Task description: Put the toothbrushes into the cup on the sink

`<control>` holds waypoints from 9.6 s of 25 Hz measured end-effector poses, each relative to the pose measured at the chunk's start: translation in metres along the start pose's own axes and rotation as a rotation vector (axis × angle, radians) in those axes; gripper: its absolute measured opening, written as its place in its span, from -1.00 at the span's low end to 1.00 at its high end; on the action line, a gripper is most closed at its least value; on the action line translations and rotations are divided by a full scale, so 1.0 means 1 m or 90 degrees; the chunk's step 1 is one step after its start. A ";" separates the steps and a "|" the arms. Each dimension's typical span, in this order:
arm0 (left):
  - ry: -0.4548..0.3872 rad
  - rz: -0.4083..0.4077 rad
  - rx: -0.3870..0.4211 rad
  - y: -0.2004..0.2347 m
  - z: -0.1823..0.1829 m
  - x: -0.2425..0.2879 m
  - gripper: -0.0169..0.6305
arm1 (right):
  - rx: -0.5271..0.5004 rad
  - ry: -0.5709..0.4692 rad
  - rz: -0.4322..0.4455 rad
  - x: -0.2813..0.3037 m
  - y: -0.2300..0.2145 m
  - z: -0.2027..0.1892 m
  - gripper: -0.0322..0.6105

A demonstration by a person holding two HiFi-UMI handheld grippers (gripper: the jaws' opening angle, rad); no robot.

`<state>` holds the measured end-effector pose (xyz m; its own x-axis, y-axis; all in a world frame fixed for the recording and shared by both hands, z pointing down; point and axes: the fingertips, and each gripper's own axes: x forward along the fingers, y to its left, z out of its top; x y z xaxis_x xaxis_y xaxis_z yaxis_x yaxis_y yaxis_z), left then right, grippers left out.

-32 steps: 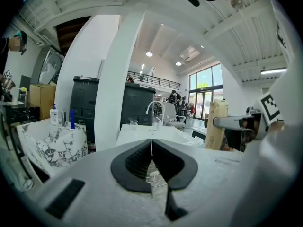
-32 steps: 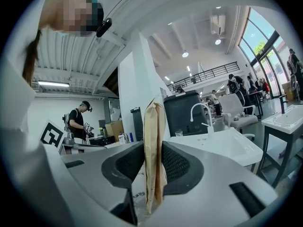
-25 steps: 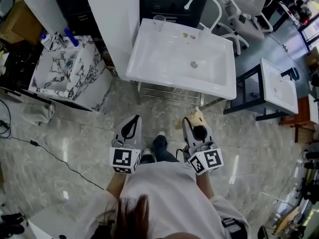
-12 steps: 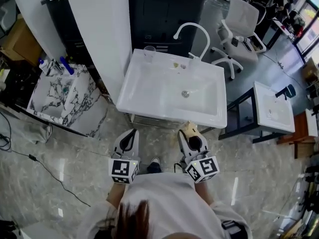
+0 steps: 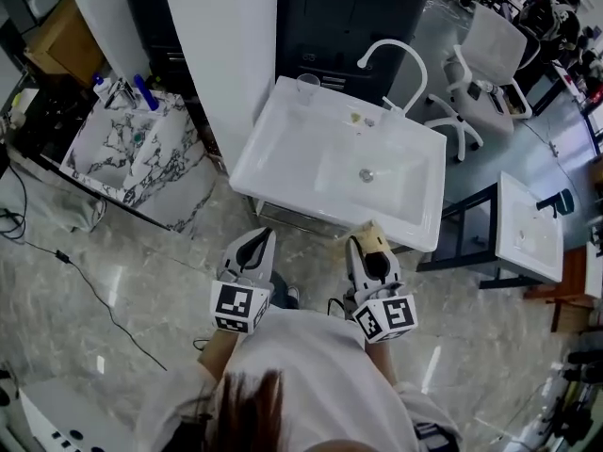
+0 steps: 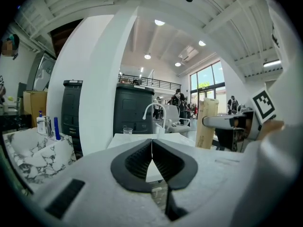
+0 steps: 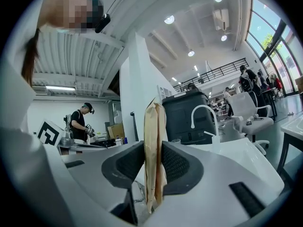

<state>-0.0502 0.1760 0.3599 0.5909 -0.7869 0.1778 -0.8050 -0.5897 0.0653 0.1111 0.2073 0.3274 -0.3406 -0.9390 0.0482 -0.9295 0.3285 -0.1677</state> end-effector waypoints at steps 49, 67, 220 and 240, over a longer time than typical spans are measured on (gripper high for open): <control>0.056 -0.114 -0.018 0.166 0.028 0.208 -0.90 | 0.033 0.016 -0.098 0.235 -0.072 0.021 -0.57; 0.032 -0.020 -0.037 0.145 0.049 0.264 -0.90 | 0.031 0.034 -0.017 0.263 -0.146 0.032 -0.57; 0.112 -0.078 -0.141 0.246 -0.001 0.309 -0.90 | -0.100 0.011 0.020 0.532 -0.172 -0.020 -0.62; 0.123 -0.081 -0.152 0.245 -0.010 0.310 -0.90 | -0.090 0.040 0.016 0.544 -0.180 -0.058 -0.63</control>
<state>-0.0646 -0.2107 0.4410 0.6846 -0.6476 0.3346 -0.7289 -0.6038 0.3227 0.0849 -0.3571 0.4411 -0.3680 -0.9235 0.1080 -0.9297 0.3670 -0.0301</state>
